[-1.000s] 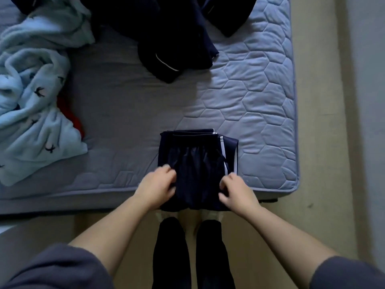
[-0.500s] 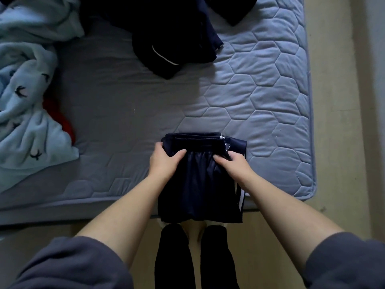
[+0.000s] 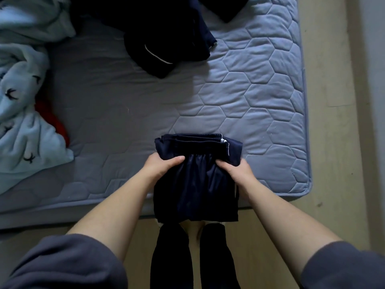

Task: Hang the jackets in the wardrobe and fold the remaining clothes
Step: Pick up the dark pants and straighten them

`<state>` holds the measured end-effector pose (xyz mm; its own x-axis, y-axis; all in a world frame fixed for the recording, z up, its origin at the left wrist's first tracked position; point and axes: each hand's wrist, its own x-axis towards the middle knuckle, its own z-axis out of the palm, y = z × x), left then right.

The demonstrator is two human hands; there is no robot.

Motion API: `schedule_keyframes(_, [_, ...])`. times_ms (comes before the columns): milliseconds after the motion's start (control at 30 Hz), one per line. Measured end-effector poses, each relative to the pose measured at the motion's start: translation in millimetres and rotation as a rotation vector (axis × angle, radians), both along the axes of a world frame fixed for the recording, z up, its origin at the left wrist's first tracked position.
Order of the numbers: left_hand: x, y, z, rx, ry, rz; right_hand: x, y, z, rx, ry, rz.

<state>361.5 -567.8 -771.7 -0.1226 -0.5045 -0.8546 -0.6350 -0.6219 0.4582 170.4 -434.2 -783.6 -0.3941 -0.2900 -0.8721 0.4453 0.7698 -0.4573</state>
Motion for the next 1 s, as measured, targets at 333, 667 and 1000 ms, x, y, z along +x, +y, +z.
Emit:
schedule_keyframes(333, [-18,-10,119,0.032,0.229,-0.133,-11,24,164,-0.208,0.085,-0.088])
schedule_keyframes(667, [-95,3,400,-0.791,0.502,-1.178,11,104,437,-0.325,0.521,-0.096])
schedule_keyframes(1000, [-160,245,596,-0.863,1.026,-1.866,64,319,612,-0.092,0.948,-0.164])
